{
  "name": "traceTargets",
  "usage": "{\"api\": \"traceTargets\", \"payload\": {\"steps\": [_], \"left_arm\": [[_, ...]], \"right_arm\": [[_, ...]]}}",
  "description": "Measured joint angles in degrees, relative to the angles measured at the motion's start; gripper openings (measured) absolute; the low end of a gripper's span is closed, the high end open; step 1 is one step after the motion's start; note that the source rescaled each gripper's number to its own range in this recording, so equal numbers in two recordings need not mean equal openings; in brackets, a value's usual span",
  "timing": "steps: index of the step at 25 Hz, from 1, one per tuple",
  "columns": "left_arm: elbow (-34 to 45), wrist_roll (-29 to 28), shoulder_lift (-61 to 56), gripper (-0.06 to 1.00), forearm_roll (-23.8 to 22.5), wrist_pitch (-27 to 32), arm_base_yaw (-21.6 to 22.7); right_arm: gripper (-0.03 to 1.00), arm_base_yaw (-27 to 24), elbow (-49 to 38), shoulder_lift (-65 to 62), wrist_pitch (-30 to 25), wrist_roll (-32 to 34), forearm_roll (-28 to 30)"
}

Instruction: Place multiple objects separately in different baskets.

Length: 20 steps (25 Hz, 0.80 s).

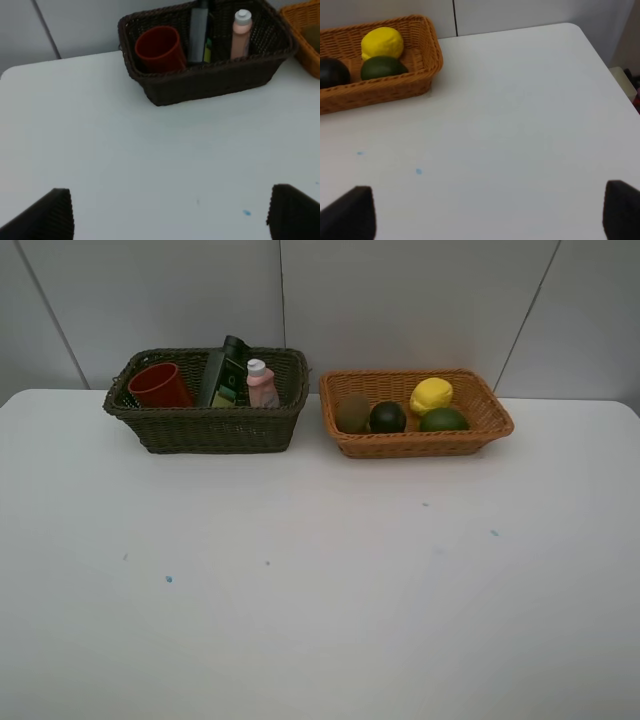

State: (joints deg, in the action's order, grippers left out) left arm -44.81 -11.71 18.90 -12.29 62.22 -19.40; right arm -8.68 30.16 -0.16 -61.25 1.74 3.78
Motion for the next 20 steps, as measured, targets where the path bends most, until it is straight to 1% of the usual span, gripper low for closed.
{"api": "traceTargets", "payload": {"steps": [6, 10, 14, 20], "left_arm": [[5.38, 2.52, -7.93, 1.0, 3.0, 0.21, 10.92], [9.6, 4.26, -12.81, 1.0, 6.03, -0.43, 16.65], [15.1, 4.96, -18.22, 1.0, 8.53, -0.89, 19.14], [16.07, 5.28, -19.3, 1.0, 8.9, -0.98, 19.67]], "right_arm": [[0.99, 0.0, 0.0, 0.0, 0.0, 0.0, 0.0], [0.99, 0.0, 0.0, 0.0, 0.0, 0.0, 0.0], [0.99, 0.0, 0.0, 0.0, 0.0, 0.0, 0.0], [0.99, 0.0, 0.0, 0.0, 0.0, 0.0, 0.0]]}}
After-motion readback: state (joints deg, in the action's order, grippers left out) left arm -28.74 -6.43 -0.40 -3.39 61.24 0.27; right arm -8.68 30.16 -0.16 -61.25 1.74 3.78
